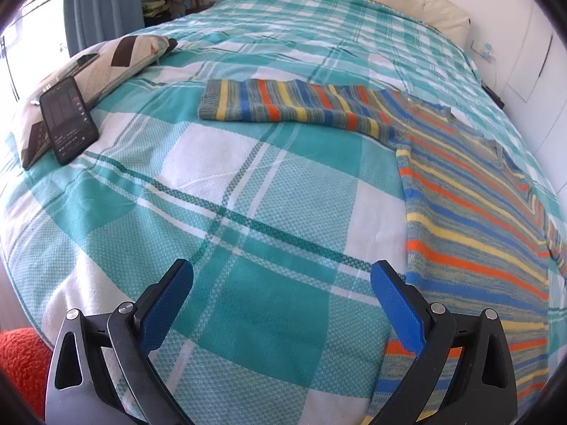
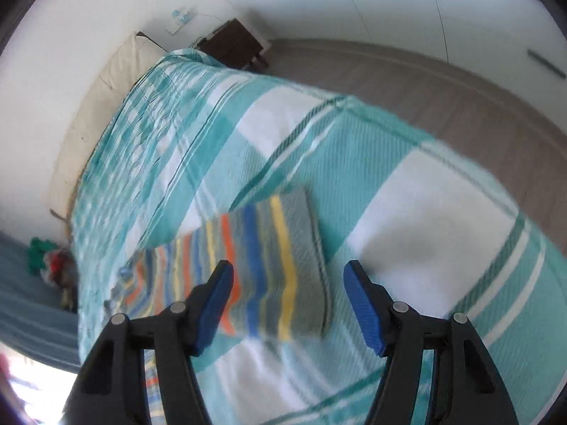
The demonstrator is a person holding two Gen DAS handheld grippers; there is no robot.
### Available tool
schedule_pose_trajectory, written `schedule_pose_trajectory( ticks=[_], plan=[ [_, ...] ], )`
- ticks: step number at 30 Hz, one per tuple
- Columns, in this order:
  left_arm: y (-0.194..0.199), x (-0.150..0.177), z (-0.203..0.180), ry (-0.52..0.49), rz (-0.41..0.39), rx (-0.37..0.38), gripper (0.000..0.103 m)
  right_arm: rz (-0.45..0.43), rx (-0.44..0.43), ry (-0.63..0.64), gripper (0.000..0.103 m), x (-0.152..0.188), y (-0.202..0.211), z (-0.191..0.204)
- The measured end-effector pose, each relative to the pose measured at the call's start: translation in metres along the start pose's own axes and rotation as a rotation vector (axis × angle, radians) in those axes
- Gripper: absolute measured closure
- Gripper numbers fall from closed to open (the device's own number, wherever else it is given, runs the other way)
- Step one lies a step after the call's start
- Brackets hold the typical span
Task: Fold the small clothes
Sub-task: 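Grasp a sleeve with the right tool and fold it across the chest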
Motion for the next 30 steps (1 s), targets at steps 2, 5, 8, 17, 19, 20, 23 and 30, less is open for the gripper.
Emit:
schedule_pose_trajectory(
  ticks=[2, 5, 8, 17, 19, 20, 23, 30],
  plan=[
    [-0.003, -0.001, 0.000, -0.010, -0.002, -0.019, 0.002, 0.039, -0.001, -0.037, 0.039, -0.003, -0.016, -0.010],
    [-0.014, 0.003, -0.001, 0.006, 0.041, -0.015, 0.002, 0.058, -0.008, 0.023, 0.043, 0.001, -0.029, 0.001],
    [-0.021, 0.008, -0.007, -0.025, 0.067, -0.036, 0.002, 0.080, 0.102, 0.144, 0.100, 0.007, -0.035, 0.009],
    [-0.017, 0.010, -0.009, -0.028, 0.065, -0.019, 0.002, -0.159, 0.081, 0.600, 0.101, 0.028, 0.053, 0.189],
    [-0.017, 0.009, -0.009, -0.026, 0.065, -0.015, 0.002, -0.118, -0.062, 0.684, 0.101, 0.054, 0.055, 0.253],
    [-0.016, 0.009, -0.008, -0.025, 0.064, -0.013, 0.002, -0.082, -0.154, 0.704, 0.101, 0.070, 0.054, 0.283],
    [-0.015, 0.008, -0.006, -0.016, 0.064, -0.009, 0.002, 0.057, -0.443, 0.675, 0.101, 0.114, 0.038, 0.346],
    [-0.016, 0.009, -0.003, -0.011, 0.082, -0.006, 0.002, 0.190, -0.548, 0.623, 0.042, 0.140, 0.007, 0.359]
  ],
)
Point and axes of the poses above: each gripper's, at about its wrist camera, not at the fingertips, and y roughly against the way its jaws point, z to its left, x to its underside, the point moved 4 cm from there along -y, roughly the way its jaws point, and after that the axes turned 4 degrees about -z, right-handed, at the moved point
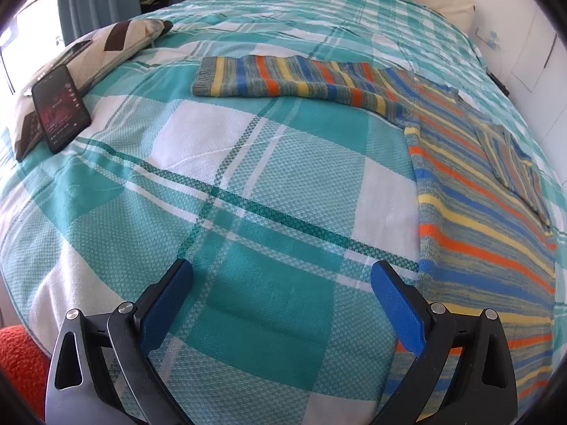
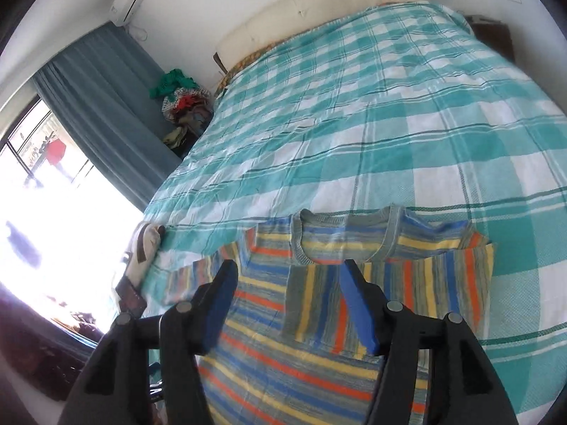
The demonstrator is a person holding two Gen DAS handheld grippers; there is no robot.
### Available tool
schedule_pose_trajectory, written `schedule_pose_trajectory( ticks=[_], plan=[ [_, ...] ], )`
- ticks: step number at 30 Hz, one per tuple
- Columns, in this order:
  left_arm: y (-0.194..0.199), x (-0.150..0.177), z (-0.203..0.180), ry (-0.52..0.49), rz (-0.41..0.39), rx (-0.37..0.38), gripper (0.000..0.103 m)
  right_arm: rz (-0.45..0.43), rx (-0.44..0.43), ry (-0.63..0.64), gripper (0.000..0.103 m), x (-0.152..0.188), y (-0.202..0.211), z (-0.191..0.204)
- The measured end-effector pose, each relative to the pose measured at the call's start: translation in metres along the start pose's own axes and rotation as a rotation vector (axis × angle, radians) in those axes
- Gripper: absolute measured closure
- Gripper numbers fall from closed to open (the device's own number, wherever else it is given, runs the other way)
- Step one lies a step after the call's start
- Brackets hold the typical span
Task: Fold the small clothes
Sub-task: 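Grasp a sleeve with the right tool and fold it across the chest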
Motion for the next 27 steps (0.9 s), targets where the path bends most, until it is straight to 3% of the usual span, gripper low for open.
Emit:
schedule_pose_trajectory(
  ticks=[4, 7, 8, 11, 14, 15, 18, 20, 21, 23, 26, 27],
  plan=[
    [-0.003, -0.001, -0.005, -0.013, -0.001, -0.004, 0.002, 0.096, 0.207, 0.039, 0.052, 0.015, -0.009, -0.043],
    [-0.006, 0.002, -0.008, -0.039, 0.003, -0.021, 0.002, 0.207, 0.145, 0.021, 0.064, 0.046, -0.025, -0.074],
    [-0.006, 0.003, -0.009, -0.049, 0.004, -0.027, 0.002, 0.249, 0.165, 0.014, 0.067, 0.061, -0.034, -0.088],
    [-0.007, 0.005, -0.012, -0.079, 0.004, -0.044, 0.002, 0.363, 0.566, 0.126, 0.081, 0.096, -0.045, -0.139],
    [-0.008, 0.007, -0.014, -0.093, 0.003, -0.052, 0.002, 0.252, 0.602, 0.151, 0.077, 0.092, -0.020, -0.132],
    [-0.008, 0.007, -0.014, -0.097, 0.004, -0.052, 0.002, 0.230, 0.572, 0.163, 0.076, 0.091, -0.013, -0.122],
    [-0.013, 0.006, -0.017, -0.106, 0.009, -0.059, 0.002, 0.220, 0.383, 0.191, 0.075, 0.100, -0.003, -0.084],
    [-0.015, 0.007, -0.018, -0.113, 0.008, -0.069, 0.002, 0.288, 0.282, 0.211, 0.072, 0.118, -0.012, -0.066],
    [-0.016, 0.008, -0.018, -0.117, 0.011, -0.072, 0.001, 0.345, 0.302, 0.237, 0.069, 0.132, -0.022, -0.059],
    [-0.018, 0.010, -0.018, -0.123, 0.018, -0.070, 0.001, 0.444, 0.442, 0.304, 0.069, 0.159, -0.037, -0.065],
    [-0.018, 0.012, -0.017, -0.123, 0.017, -0.062, 0.001, 0.355, 0.572, 0.376, 0.068, 0.165, -0.012, -0.042],
    [-0.019, 0.012, -0.017, -0.123, 0.016, -0.064, 0.001, 0.317, 0.602, 0.398, 0.060, 0.164, 0.001, -0.028]
  ],
)
Point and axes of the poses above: each gripper's, at about its wrist camera, not at the fingertips, and y roughly against the way its jaws point, z to its left, x to its underside, the point moved 4 cm from there along -y, roughly the way its jaws point, and after that the axes turned 4 degrees about -z, right-handed, at the moved point
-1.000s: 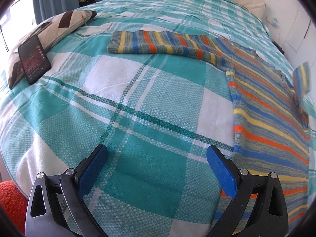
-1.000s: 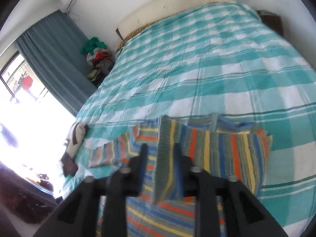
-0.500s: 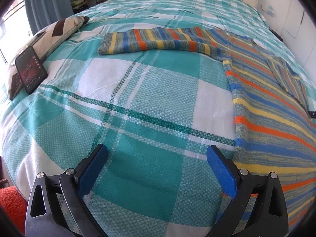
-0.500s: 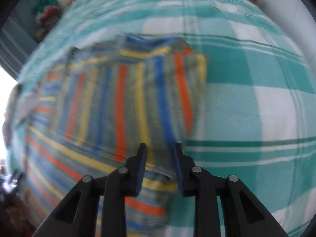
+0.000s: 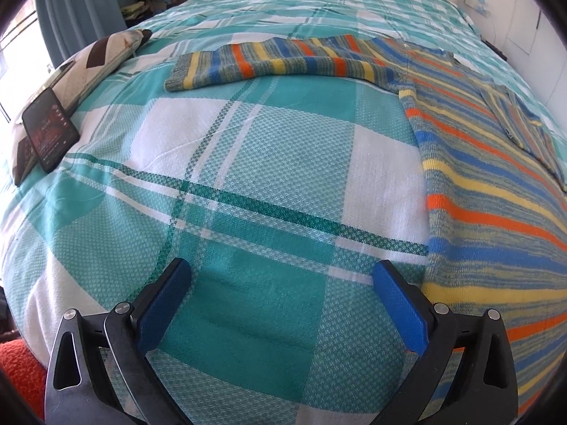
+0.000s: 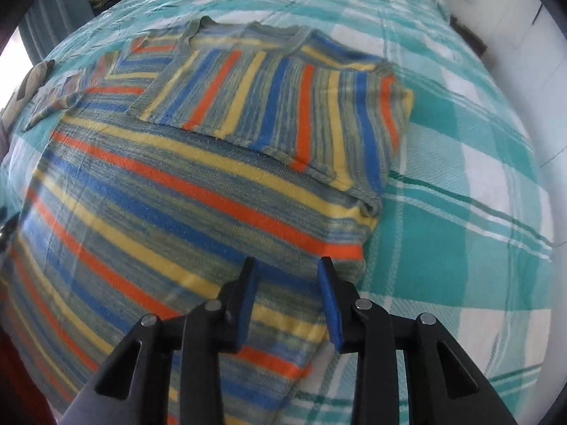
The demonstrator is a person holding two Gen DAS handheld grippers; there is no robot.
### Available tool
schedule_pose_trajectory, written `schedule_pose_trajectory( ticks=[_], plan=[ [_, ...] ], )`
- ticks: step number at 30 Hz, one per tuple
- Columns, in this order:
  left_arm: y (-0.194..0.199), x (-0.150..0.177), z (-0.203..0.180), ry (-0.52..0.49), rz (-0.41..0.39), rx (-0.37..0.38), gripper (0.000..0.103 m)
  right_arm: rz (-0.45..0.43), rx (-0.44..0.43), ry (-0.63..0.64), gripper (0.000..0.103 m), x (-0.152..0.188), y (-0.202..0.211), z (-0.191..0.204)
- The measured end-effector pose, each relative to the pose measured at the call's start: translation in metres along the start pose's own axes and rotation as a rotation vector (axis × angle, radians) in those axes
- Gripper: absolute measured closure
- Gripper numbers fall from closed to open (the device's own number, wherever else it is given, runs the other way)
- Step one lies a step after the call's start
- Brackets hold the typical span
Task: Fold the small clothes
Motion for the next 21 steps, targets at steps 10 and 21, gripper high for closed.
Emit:
schedule_pose_trajectory(
  ticks=[10, 21],
  plan=[
    [-0.001, 0.001, -0.001, -0.010, -0.007, -0.006, 0.000, -0.209, 0.169, -0.059, 0.021, 0.005, 0.143, 0.052],
    [-0.001, 0.001, -0.001, -0.012, -0.009, -0.007, 0.000, -0.267, 0.213, -0.039, 0.021, 0.008, 0.200, 0.075]
  ],
)
Point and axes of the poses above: each gripper's, at about its wrist camera, not at the fingertips, and y roughly against the way its jaws point, z to its left, x to its underside, the point moved 4 cm from there along -y, roughly the way its jaws point, and after that the axes turned 4 degrees about -z, right-handed, at the moved point
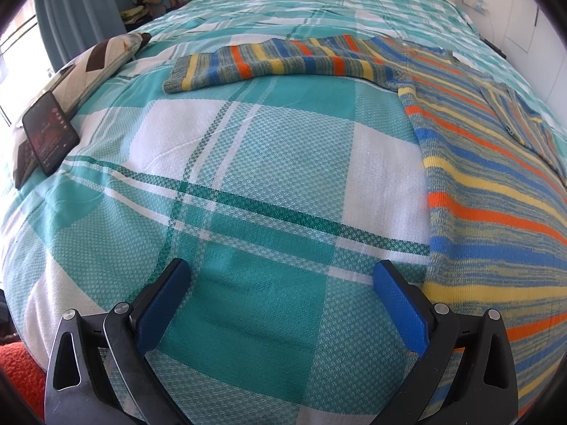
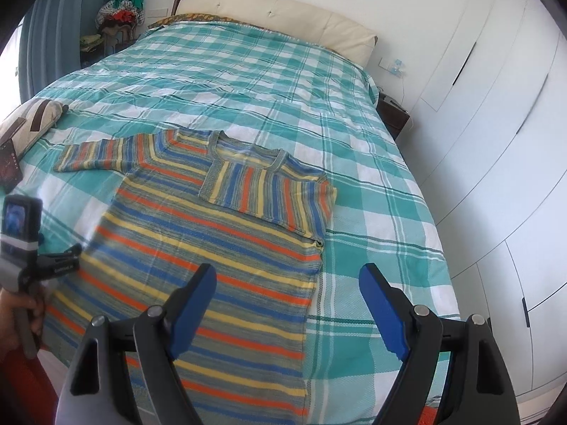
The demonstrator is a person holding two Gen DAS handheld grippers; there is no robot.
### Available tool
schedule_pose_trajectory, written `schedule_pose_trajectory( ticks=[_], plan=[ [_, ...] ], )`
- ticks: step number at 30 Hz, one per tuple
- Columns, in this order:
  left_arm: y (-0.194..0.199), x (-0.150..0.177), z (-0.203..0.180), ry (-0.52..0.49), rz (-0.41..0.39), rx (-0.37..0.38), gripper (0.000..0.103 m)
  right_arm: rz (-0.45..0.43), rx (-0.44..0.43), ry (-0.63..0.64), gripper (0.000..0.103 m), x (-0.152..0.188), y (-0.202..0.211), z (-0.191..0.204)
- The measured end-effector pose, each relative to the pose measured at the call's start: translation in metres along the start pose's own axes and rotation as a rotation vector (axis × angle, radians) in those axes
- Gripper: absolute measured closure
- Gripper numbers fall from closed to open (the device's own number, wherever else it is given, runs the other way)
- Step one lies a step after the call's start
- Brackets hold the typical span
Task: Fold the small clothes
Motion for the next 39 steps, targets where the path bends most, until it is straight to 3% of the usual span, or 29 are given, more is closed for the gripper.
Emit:
schedule_pose_trajectory(
  ticks=[10, 39],
  plan=[
    [0.000, 0.000, 0.000, 0.000, -0.001, -0.001, 0.000, -0.008, 0.037, 0.022, 0.021, -0.002, 0.016, 0.004],
    [0.000, 0.001, -0.001, 0.000, -0.003, -0.004, 0.000, -0.002, 0.043, 0.061, 0.021, 0.001, 0.020, 0.008]
  ],
)
Point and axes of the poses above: each gripper's, at about its wrist camera, not at the fingertips, and y roughly against the way its jaws point, z to its left, x to its underside, the point moved 4 cm from there along -y, roughly the way its jaws point, and after that the axes turned 4 degrees about -z, right-handed, at the moved point
